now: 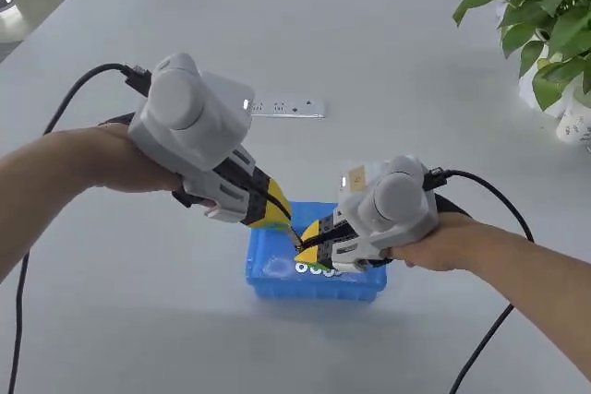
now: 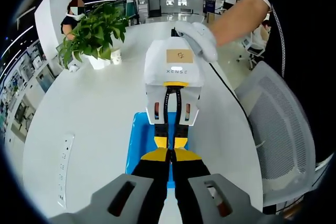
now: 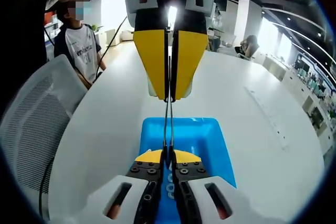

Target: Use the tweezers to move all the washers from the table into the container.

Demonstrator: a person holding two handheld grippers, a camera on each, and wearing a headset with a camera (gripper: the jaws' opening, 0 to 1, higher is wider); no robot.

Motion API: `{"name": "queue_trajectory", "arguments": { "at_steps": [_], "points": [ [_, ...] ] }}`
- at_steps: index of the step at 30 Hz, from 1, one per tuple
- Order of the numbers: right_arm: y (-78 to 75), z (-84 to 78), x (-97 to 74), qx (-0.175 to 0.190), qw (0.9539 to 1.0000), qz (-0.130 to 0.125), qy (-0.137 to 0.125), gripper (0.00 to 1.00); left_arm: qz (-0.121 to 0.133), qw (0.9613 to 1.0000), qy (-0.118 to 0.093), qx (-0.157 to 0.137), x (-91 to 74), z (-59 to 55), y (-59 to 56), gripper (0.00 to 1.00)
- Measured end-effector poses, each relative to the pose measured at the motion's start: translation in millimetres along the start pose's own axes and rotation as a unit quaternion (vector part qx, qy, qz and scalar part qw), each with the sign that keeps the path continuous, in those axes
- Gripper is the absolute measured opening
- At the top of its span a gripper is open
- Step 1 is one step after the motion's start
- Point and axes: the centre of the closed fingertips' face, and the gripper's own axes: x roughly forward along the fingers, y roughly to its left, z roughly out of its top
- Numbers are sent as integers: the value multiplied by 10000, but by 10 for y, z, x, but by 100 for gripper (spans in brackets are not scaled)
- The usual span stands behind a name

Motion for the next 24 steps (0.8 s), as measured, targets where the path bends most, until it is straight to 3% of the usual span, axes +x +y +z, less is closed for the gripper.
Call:
{"name": "queue_trajectory", "arguments": {
  "at_steps": [9, 24],
  "points": [
    [50, 45, -81, -26, 10000, -71, 8, 6, -17, 9999, 58, 81, -57, 35, -61, 5],
    [230, 104, -215, -69, 9998, -161, 30, 7, -131, 9995, 54, 294, -72, 248, -266, 5]
  ]
}}
